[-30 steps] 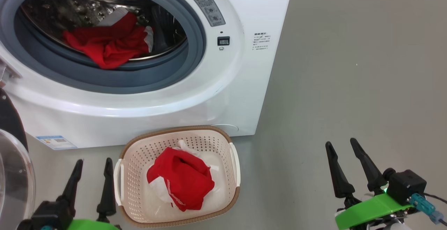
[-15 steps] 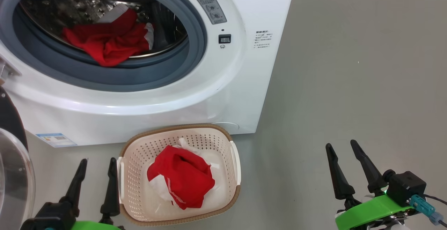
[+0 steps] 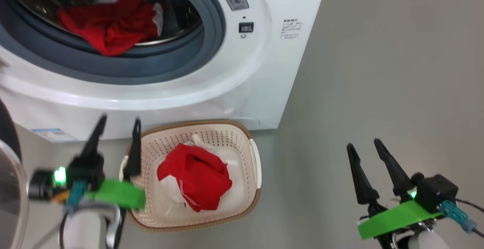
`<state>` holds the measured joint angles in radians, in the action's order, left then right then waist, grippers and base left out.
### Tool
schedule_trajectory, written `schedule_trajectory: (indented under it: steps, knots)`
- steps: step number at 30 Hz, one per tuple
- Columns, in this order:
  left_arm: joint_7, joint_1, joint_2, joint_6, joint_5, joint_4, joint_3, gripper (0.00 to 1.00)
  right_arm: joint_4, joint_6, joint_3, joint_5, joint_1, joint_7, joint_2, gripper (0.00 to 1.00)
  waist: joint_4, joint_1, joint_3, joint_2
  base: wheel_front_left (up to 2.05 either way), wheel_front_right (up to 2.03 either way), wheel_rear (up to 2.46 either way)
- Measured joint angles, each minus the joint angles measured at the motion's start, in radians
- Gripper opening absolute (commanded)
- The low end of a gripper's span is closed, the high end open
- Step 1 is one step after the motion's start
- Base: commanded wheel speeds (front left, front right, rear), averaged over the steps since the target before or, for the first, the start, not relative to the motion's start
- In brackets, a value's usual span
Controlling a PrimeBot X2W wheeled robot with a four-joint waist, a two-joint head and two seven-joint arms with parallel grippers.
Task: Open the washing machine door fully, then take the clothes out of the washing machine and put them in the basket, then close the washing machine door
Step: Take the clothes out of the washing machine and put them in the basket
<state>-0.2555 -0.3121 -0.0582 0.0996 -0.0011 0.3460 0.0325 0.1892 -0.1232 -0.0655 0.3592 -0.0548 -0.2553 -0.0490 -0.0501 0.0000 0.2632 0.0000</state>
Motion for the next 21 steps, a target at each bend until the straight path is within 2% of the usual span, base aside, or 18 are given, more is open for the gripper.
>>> schedule_trajectory:
  steps: [5,11,17,21]
  knots:
    - [0.0,-0.194,-0.037,-0.037,0.058,0.137,-0.034,1.0,-0.008,0.0,-0.016,0.0,-0.042,0.0,0.0,1.0,-0.009,0.0,0.048,0.0,0.0,0.0,0.0]
    - [0.002,-0.451,-0.079,-0.075,0.128,0.388,-0.08,1.0,-0.015,0.0,-0.025,0.009,-0.087,0.0,0.0,1.0,-0.027,0.0,0.115,0.0,0.0,0.0,0.0]
    - [0.044,-0.704,-0.118,-0.092,0.182,0.618,-0.114,1.0,-0.024,0.0,-0.043,0.016,-0.139,0.0,0.0,1.0,-0.049,0.0,0.186,0.0,0.0,0.0,0.0]
    - [0.088,-0.817,-0.139,-0.101,0.207,0.744,-0.137,1.0,-0.026,0.0,-0.049,0.02,-0.165,0.0,-0.001,1.0,-0.068,0.0,0.228,0.0,0.0,0.0,0.0]
